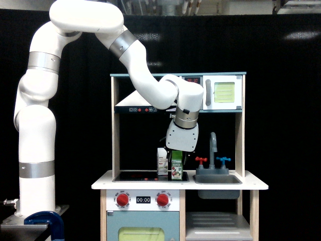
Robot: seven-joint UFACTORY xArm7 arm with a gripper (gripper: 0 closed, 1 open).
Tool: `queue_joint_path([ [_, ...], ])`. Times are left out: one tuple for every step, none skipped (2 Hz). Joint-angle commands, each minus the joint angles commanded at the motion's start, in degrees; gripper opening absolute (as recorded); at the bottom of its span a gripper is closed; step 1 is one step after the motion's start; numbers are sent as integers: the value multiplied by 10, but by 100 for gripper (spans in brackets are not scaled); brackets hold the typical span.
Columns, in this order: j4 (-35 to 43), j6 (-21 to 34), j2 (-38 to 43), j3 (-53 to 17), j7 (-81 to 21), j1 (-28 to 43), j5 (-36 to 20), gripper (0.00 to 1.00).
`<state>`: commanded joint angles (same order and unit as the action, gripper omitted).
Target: Put the green box into the sink
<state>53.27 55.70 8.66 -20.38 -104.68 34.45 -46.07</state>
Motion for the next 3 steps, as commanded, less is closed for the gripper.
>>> queue_joint_path([
  [5, -12, 8, 26, 9, -7, -7, 0],
  [25, 4, 15, 32, 11, -28, 3, 0],
  [222, 94, 143, 49, 17, -107, 18, 0],
])
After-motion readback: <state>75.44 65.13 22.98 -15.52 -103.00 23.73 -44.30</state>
